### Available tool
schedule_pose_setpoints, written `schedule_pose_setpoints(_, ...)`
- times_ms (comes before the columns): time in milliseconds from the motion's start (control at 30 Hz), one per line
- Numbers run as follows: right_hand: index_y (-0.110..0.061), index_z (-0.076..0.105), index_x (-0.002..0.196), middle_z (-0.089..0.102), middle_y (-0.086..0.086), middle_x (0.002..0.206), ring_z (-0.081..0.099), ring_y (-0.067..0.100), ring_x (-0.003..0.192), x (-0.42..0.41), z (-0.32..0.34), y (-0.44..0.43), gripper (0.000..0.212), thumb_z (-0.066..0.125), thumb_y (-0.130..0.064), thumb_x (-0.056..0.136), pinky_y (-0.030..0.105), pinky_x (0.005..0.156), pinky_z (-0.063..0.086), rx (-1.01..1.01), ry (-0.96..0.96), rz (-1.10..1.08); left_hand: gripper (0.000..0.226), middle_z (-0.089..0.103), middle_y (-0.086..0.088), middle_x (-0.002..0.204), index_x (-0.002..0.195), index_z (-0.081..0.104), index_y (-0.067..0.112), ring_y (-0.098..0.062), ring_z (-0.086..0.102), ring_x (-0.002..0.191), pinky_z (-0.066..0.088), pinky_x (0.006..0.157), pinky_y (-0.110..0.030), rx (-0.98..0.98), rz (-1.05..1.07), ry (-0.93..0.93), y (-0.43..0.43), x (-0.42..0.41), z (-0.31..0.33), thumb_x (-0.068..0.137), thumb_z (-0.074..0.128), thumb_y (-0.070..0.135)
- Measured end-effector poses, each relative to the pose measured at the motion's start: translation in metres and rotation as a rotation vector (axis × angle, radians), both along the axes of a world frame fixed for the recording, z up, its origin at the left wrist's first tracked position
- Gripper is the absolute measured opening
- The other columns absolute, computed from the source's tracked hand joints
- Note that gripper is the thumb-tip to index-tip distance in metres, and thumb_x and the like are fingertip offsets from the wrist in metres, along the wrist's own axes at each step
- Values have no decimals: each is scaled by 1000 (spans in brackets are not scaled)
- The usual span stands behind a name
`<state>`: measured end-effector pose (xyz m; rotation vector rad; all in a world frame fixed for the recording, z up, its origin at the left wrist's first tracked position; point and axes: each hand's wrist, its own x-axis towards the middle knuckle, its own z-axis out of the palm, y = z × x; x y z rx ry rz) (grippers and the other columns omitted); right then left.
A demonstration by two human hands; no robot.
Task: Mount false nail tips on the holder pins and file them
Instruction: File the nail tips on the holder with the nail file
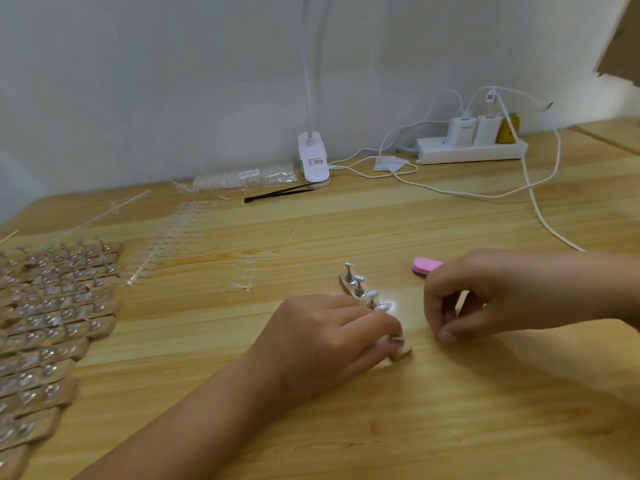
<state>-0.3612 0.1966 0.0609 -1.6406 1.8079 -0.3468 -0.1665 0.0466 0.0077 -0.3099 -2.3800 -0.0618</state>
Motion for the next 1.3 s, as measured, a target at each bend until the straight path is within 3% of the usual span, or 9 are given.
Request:
schedule_pose_setpoints(67,-35,66,84,70,-15,85,68,5,81,-2,-2,-2,11,71,-26,88,8,79,46,-56,-12,-39,14,65,7,68,82,76,15,-11,48,62,36,59,-18,-24,-25,55,0,0,0,92,69,22)
schedule_pose_setpoints(133,-37,65,84,71,-9,83,68,9,79,-3,-3,-5,12,70,-27,88,21,76,53,-143,-48,-71,12,63,5,71,82,73,14,-11,50,64,40,62,-18,99,-71,105,2,-1,2,91,70,21)
schedule_pose_setpoints(200,-36,68,86,72,-4,84,69,9,79,0,-1,-7,6,72,-32,84,22,76,54,-248,-168,-133,6,66,6,79,87,67,16,-8,60,71,48,63,-19,415,-118,99,2,1,4,91,70,20)
schedule_pose_setpoints(333,-26,75,89,75,-1,89,70,7,84,5,-1,-11,24,76,-38,69,15,72,53,-383,-457,-271,9,70,8,86,90,67,26,-8,68,79,52,70,-16,1012,-40,9,-2,3,9,84,73,28)
schedule_pose_setpoints(533,-21,79,85,76,6,94,72,16,90,16,-13,-18,26,83,-35,64,16,77,54,-438,-619,-378,10,76,-4,94,87,66,20,-16,72,90,53,74,-18,1482,-87,9,-9,-2,13,83,73,25)
schedule_pose_setpoints(667,-14,77,85,73,11,82,68,16,69,21,-13,-21,55,88,-57,52,19,63,55,-471,-670,-417,9,72,7,84,84,73,29,-5,66,81,52,76,-18,1506,-21,-48,-12,-2,14,80,76,21)
schedule_pose_setpoints(767,-18,76,90,69,15,75,64,16,61,22,-15,-22,56,90,-56,52,20,55,53,-502,-745,-456,12,74,9,89,92,77,27,-3,67,85,51,77,-16,1474,-28,-103,-12,-1,13,86,74,17)
schedule_pose_setpoints(1133,-26,75,110,76,7,100,74,18,92,24,-23,-17,73,89,-64,50,26,79,57,-589,-651,-545,14,73,13,99,101,76,35,-7,69,93,53,81,-16,1296,-41,-123,-10,-1,7,90,70,29)
schedule_pose_setpoints(1300,-24,77,104,76,8,95,73,18,87,35,-20,-17,69,86,-66,50,25,78,58,-730,-649,-528,14,75,10,92,100,76,32,-8,71,88,53,78,-18,1357,-89,-122,-8,-1,4,90,69,25)
